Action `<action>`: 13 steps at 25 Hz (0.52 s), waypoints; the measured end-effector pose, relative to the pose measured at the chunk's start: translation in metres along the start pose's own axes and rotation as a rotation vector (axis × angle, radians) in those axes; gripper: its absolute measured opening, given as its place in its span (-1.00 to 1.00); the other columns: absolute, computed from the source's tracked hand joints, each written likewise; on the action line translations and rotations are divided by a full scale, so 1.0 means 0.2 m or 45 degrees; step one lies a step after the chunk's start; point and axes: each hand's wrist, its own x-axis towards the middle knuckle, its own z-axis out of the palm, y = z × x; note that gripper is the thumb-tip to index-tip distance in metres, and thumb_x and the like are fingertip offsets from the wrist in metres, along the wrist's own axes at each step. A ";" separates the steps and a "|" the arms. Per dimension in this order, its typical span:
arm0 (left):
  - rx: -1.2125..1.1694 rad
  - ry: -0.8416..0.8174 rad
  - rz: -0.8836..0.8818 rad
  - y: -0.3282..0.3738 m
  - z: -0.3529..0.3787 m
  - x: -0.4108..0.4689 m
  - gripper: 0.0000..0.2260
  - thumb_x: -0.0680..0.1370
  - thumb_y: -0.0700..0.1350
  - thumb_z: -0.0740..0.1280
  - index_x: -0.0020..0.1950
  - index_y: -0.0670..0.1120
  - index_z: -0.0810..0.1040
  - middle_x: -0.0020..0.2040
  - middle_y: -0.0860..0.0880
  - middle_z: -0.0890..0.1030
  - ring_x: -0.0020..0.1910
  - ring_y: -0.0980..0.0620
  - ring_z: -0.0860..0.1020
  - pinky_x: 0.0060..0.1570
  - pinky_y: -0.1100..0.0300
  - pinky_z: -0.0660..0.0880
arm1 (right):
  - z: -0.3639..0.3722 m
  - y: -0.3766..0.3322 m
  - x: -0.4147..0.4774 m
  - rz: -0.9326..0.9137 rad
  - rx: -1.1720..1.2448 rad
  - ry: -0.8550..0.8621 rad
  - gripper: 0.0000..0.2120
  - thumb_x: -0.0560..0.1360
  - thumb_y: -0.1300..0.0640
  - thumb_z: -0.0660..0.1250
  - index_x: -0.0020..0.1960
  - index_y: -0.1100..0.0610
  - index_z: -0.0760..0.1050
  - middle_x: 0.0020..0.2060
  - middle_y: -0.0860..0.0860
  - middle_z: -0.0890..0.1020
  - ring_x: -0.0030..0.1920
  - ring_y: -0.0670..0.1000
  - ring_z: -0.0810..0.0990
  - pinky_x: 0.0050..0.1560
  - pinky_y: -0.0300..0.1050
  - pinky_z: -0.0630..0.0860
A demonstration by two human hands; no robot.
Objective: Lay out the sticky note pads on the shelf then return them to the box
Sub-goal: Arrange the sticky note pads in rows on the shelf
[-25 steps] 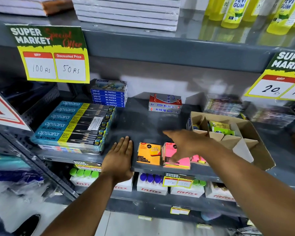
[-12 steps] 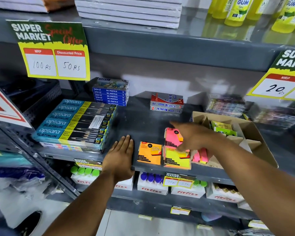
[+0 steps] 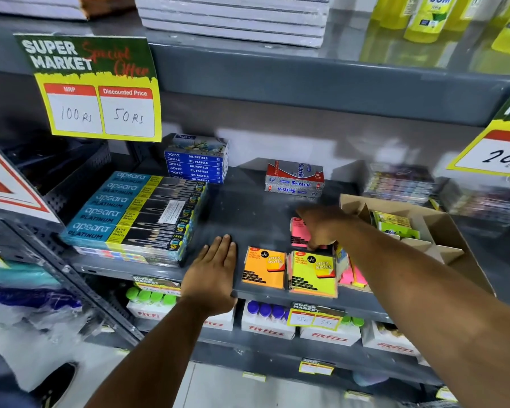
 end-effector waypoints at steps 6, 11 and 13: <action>-0.019 -0.001 0.004 0.00 0.00 -0.01 -0.04 0.37 0.20 0.26 0.52 -0.15 -0.23 0.56 -0.13 -0.19 0.52 -0.05 -0.23 0.49 0.03 -0.18 | -0.09 0.01 -0.06 -0.091 0.159 0.092 -0.34 0.42 0.12 0.51 0.43 0.12 0.31 0.26 0.13 0.57 0.14 0.13 0.58 0.09 -0.03 0.55; -0.041 -0.027 -0.015 0.01 -0.03 0.00 -0.02 0.35 0.22 0.27 0.53 -0.14 -0.24 0.56 -0.11 -0.22 0.52 -0.02 -0.24 0.50 0.02 -0.16 | -0.02 -0.08 -0.33 -0.319 -0.152 -0.124 -0.09 0.29 -0.16 0.58 0.48 0.10 0.25 0.20 0.09 0.60 0.09 0.07 0.58 -0.01 -0.12 0.55; -0.028 -0.031 -0.033 0.02 -0.03 -0.01 0.01 0.33 0.23 0.29 0.53 -0.14 -0.24 0.56 -0.12 -0.21 0.52 -0.05 -0.23 0.50 0.01 -0.14 | 0.04 -0.09 -0.36 -0.318 -0.258 -0.102 -0.07 0.24 -0.21 0.59 0.46 0.09 0.27 0.07 0.06 0.64 0.02 0.09 0.61 0.00 -0.04 0.59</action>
